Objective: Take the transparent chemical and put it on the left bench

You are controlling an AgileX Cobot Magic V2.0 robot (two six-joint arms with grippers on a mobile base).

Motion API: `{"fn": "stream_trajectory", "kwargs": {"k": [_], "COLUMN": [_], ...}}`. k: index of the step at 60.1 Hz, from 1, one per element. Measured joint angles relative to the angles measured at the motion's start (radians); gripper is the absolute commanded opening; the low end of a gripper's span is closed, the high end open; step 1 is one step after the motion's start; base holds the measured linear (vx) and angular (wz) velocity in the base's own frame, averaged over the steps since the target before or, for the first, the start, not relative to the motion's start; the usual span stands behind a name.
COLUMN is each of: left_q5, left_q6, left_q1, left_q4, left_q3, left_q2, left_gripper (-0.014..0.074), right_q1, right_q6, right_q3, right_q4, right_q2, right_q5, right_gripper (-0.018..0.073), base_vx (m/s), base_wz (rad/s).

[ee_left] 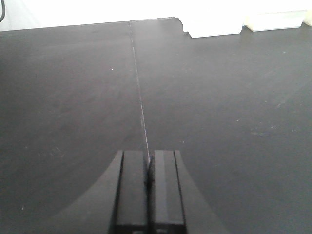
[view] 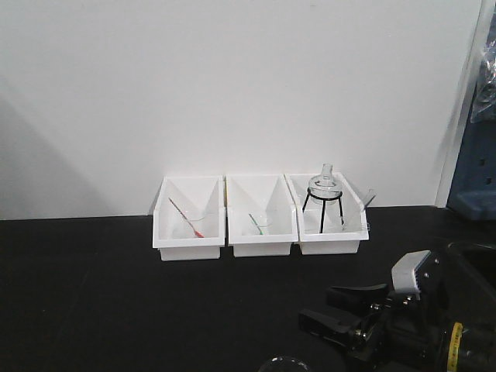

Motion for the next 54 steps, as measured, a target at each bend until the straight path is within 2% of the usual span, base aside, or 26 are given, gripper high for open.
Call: {"fn": "stream_trajectory", "kwargs": {"k": [3, 9, 21, 26, 39, 47, 54], "left_q5": [0.000, 0.000, 0.000, 0.000, 0.000, 0.000, 0.000], "left_q6": [0.000, 0.000, 0.000, 0.000, 0.000, 0.000, 0.000], "left_q1": [0.000, 0.000, 0.000, 0.000, 0.000, 0.000, 0.000], "left_q4": [0.000, 0.000, 0.000, 0.000, 0.000, 0.000, 0.000], "left_q3": [0.000, 0.000, 0.000, 0.000, 0.000, 0.000, 0.000], "left_q2": [0.000, 0.000, 0.000, 0.000, 0.000, 0.000, 0.000], "left_gripper": [-0.0003, -0.0003, -0.0003, -0.0003, -0.0003, -0.0003, -0.0003], "right_q1": [0.000, 0.000, 0.000, 0.000, 0.000, 0.000, 0.000], "right_q6": [0.000, -0.006, 0.008, 0.071, 0.274, 0.309, 0.314], "right_q3": [0.000, 0.000, 0.000, 0.000, 0.000, 0.000, 0.000], "right_q4": [0.000, 0.008, 0.009, -0.025, -0.187, -0.245, -0.255], "right_q2": [-0.002, -0.031, -0.219, -0.325, -0.579, -0.688, -0.753], "right_q5": [-0.002, 0.008, 0.169, 0.257, 0.438, 0.490, 0.498], "right_gripper": [0.0467, 0.0351, -0.0010, -0.0011, -0.0007, -0.0008, -0.0008], "base_vx": [0.00, 0.00, 0.00, 0.00, 0.00, 0.00, 0.00], "base_wz": [0.00, 0.00, 0.00, 0.00, 0.00, 0.00, 0.00]}}
